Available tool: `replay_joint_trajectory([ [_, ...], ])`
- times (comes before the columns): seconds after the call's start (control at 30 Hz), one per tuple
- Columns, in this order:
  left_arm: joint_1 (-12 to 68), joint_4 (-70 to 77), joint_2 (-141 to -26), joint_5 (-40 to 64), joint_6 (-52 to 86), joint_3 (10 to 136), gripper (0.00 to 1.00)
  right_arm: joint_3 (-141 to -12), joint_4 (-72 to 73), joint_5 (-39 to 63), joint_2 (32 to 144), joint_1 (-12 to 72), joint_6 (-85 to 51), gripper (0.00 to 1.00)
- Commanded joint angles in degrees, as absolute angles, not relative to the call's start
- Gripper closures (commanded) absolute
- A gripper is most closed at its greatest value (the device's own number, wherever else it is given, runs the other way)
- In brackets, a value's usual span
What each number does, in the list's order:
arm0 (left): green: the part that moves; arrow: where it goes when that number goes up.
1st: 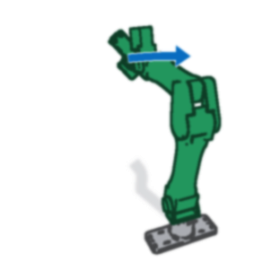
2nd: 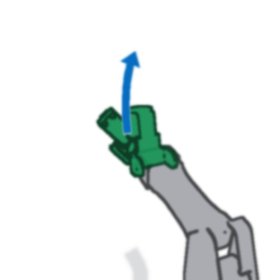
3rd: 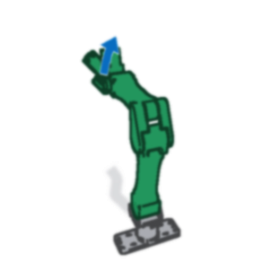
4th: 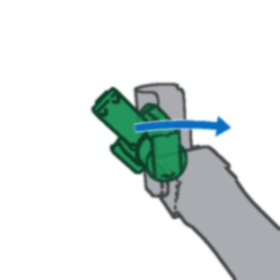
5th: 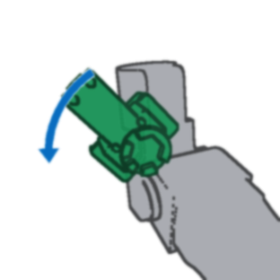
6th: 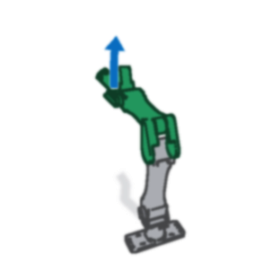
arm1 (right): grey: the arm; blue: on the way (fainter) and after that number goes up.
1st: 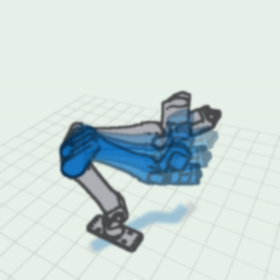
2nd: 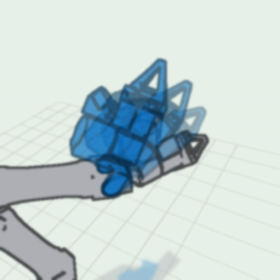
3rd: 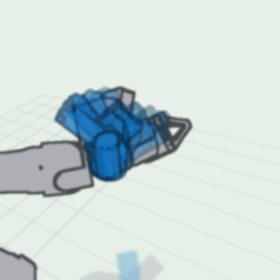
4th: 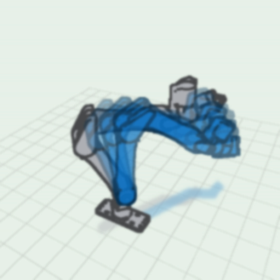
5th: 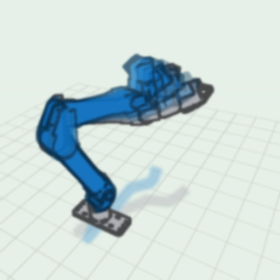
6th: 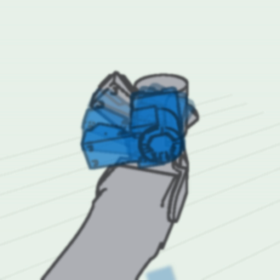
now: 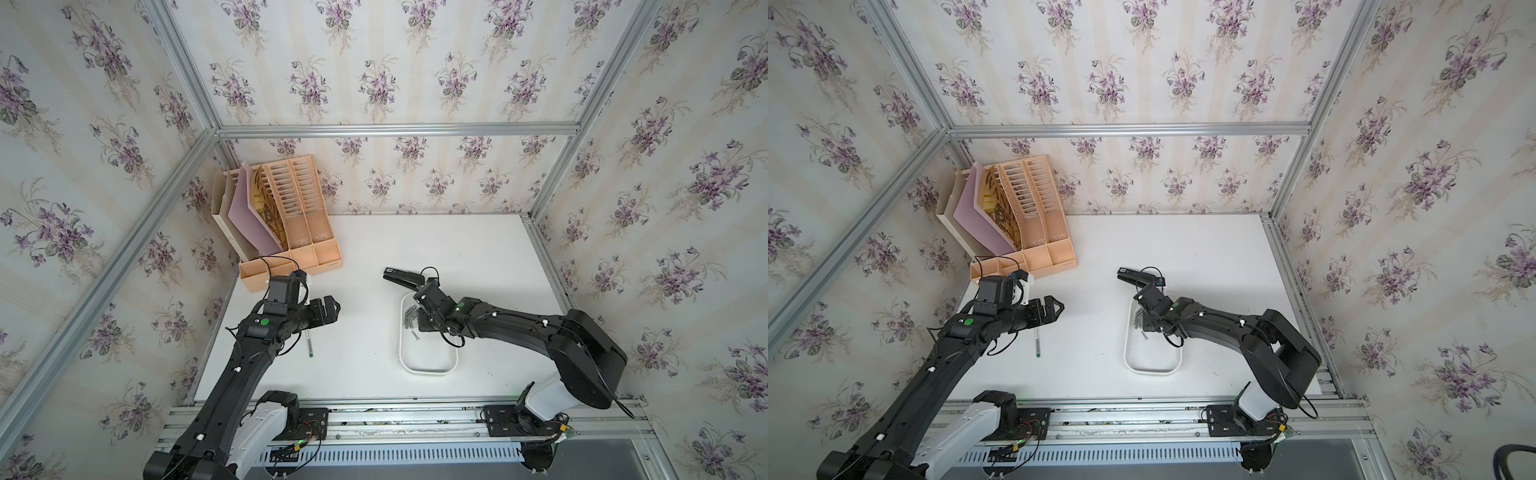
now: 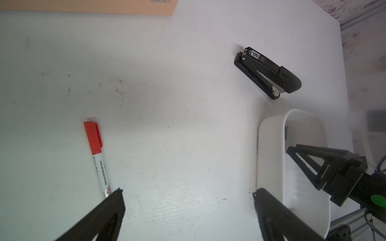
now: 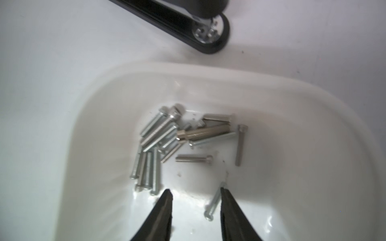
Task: Take out the screws from the storage box
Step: Pick up the screw from the storage box.
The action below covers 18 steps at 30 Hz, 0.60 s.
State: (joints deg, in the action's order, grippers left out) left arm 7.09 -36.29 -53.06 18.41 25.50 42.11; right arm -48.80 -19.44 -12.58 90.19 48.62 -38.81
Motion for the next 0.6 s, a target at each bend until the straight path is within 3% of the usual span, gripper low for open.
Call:
replay_joint_trajectory([
  [0.0, 7.0, -36.2, -53.3, 17.7, 25.2, 42.6, 0.01, -48.3, -19.8, -14.1, 90.6, 48.8, -40.3, 0.6],
  [0.47, 7.0, -36.7, -54.0, 17.1, 25.3, 43.0, 0.01, -48.9, -20.0, -14.0, 94.8, 48.8, -41.2, 0.61],
  [0.57, 7.0, -36.8, -54.1, 17.1, 25.4, 43.0, 0.01, -49.3, -20.0, -13.4, 96.2, 48.8, -40.8, 0.77],
])
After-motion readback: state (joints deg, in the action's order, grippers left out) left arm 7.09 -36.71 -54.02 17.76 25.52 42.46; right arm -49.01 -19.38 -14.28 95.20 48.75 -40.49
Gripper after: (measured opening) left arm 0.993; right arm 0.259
